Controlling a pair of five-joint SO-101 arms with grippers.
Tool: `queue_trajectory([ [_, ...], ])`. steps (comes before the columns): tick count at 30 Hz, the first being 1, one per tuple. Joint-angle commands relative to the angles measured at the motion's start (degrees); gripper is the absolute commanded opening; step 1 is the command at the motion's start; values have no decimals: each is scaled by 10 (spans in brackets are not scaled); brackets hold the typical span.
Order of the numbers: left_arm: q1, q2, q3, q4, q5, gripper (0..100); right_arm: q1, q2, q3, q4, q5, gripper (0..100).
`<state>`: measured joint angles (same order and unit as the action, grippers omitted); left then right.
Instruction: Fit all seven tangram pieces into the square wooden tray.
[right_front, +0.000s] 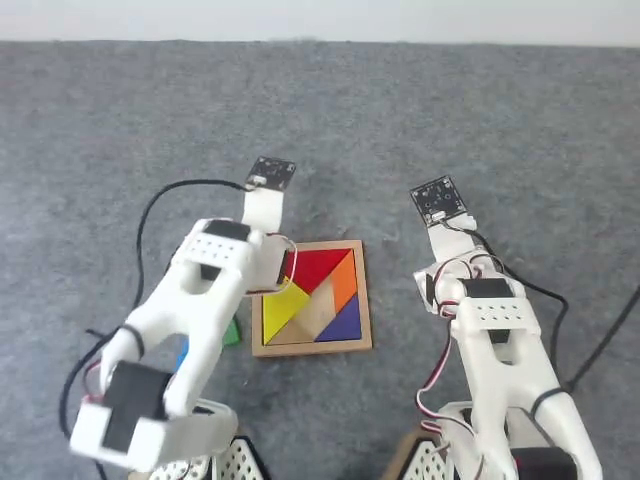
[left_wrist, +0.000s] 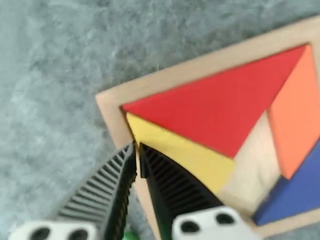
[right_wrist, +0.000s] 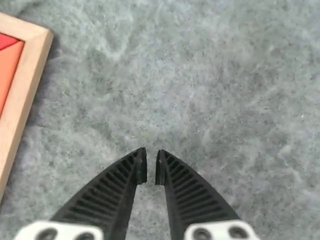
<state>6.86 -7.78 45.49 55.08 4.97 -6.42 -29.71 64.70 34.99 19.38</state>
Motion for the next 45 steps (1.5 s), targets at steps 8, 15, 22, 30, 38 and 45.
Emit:
queue_trajectory([
  [8,140,-307,190,-92,-48,12,2,-4,-2,-10,-2,44],
  [15,188,-211,160,-103,-49,12,2,-4,-2,-10,-2,44],
  [22,210,-24,44,-41,-51,12,19,-4,-3,-10,-2,45],
  [30,190,18,11,-11,-51,12,22,-4,-3,-10,-2,45],
  [38,120,18,12,-11,-51,12,22,-4,-3,-10,-2,45],
  [45,152,-55,67,-30,-62,12,22,-4,-3,-10,-2,45],
])
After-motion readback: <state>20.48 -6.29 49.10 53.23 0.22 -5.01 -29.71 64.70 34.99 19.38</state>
